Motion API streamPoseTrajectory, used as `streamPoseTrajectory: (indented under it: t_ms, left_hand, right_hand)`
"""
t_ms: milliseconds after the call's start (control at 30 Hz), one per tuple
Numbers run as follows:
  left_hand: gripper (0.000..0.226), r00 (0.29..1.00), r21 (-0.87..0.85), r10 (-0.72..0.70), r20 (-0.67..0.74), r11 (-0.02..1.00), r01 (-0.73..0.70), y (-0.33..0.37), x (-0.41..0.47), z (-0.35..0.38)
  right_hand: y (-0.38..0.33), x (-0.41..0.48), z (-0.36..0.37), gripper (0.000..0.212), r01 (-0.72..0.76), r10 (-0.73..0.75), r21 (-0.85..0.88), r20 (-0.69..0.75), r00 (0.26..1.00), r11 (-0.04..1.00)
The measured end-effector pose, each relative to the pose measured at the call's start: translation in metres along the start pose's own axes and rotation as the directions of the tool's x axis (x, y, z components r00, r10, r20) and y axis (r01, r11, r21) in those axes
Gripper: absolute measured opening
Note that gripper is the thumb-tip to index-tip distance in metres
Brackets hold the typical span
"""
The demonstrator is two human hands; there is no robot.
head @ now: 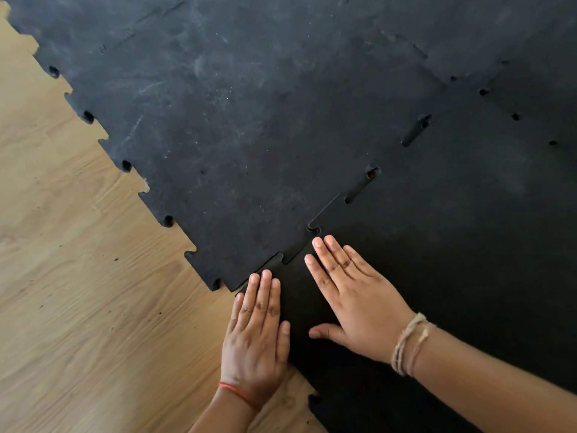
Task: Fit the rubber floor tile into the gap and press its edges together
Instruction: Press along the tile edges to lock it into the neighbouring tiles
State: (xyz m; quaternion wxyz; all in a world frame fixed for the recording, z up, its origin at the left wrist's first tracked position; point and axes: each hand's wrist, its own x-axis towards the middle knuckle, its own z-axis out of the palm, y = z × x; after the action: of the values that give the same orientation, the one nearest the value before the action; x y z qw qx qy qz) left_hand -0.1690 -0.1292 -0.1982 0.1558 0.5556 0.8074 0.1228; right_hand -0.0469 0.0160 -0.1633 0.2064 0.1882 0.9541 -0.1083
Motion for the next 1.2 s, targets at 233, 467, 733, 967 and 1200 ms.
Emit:
streamPoseTrajectory:
  t_ms: [233, 467, 733, 967, 1200]
  left_hand:
    - [0.058, 0.998, -0.020, 0.056, 0.028, 0.998, -0.056, -0.004, 0.002, -0.006]
    - [0.056, 0.970, -0.010, 0.233, 0.070, 0.973, -0.233, -0.012, 0.016, -0.012]
    - [0.056, 0.976, 0.060, 0.168, 0.137, 0.982, -0.177, -0.001, 0.013, -0.019]
    - [0.064, 0.968, 0.060, 0.195, 0.157, 0.977, -0.206, 0.043, 0.064, -0.006]
    - [0.058, 0.970, 0.063, 0.185, 0.158, 0.978, -0.197, 0.056, 0.103, -0.003]
  right_hand:
    - [0.025, -0.007, -0.002, 0.087, 0.010, -0.011, -0.010, -0.051, 0.999, 1.000]
    - [0.074, -0.011, -0.024, 0.106, -0.074, 0.060, -0.121, -0.117, 0.991, 0.990]
    - [0.080, 0.007, -0.025, 0.111, 0.008, 0.010, -0.121, 0.142, 0.990, 0.993]
    - [0.080, -0.013, -0.004, 0.089, -0.227, 0.236, 0.109, -0.081, 0.968, 0.968]
    - [0.116, 0.000, -0.002, 0.086, -0.334, 0.351, 0.119, -0.180, 0.919, 0.935]
